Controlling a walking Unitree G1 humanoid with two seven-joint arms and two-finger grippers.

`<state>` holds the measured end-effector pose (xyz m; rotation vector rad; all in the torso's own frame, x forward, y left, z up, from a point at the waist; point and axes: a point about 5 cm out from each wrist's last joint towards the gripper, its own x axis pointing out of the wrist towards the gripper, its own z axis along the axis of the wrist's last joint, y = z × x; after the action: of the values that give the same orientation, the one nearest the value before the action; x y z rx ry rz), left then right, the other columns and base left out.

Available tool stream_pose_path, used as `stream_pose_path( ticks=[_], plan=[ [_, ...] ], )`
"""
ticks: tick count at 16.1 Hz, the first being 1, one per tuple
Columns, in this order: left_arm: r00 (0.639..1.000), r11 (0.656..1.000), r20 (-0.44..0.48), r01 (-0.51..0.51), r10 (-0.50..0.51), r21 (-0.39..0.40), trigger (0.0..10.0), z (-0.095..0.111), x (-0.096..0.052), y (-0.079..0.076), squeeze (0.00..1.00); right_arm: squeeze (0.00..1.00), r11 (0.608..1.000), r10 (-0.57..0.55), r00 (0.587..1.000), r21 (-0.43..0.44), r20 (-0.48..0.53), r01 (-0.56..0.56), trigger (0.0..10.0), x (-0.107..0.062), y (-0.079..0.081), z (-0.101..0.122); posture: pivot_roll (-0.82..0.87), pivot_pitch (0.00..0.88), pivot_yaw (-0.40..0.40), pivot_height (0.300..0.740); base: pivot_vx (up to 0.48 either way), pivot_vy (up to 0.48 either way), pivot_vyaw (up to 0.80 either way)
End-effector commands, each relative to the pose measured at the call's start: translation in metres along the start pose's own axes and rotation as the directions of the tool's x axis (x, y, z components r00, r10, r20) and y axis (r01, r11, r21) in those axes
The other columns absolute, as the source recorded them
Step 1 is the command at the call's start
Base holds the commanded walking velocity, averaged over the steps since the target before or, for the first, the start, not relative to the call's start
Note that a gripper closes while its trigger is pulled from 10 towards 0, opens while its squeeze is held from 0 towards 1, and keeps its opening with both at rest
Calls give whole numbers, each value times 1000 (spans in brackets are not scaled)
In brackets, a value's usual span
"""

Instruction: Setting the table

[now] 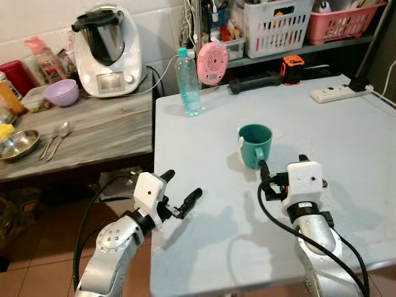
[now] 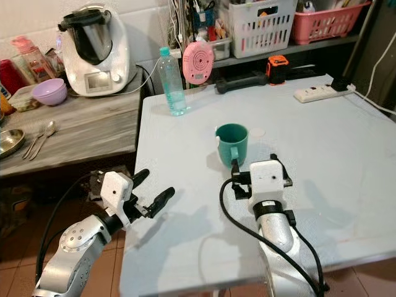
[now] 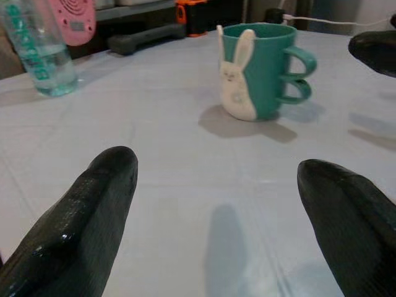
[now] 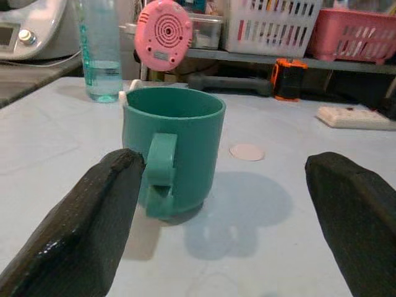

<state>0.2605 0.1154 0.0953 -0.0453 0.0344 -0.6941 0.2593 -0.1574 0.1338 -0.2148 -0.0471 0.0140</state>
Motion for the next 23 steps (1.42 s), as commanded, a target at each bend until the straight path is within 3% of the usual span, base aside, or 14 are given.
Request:
stream_pose_path(
  ticks=[1,4,9,15,18,23],
  plan=[
    [1000,1000,7,22,-22,8,10000,5,-1,1,0,0,999,18,1000,34,-16,-18,10000,-1,3,0,-179,21,143,740,0,0,0],
    [993,992,8,118,-118,-39,10000,4,-3,-7,0,0,998,28,999,57,-22,-27,10000,-1,1,-4,-175,24,140,740,0,0,0],
    [986,985,-24,161,-162,-61,10000,-6,-9,-8,0,0,995,66,997,74,-39,-63,10000,6,3,-9,-172,34,145,740,0,0,0],
    [971,969,-31,236,-238,-68,10000,0,-9,-17,0,0,989,131,991,68,-35,-129,10000,19,21,-9,-167,53,146,740,0,0,0],
    [970,970,-20,240,-241,-45,10000,13,-9,-14,0,0,988,130,991,85,-29,-127,10000,23,25,-8,-167,55,148,740,0,0,0],
    [969,969,-35,242,-244,-51,10000,7,-11,-14,0,0,995,83,997,65,-7,-82,10000,35,21,-3,-164,54,151,740,0,0,0]
  ],
)
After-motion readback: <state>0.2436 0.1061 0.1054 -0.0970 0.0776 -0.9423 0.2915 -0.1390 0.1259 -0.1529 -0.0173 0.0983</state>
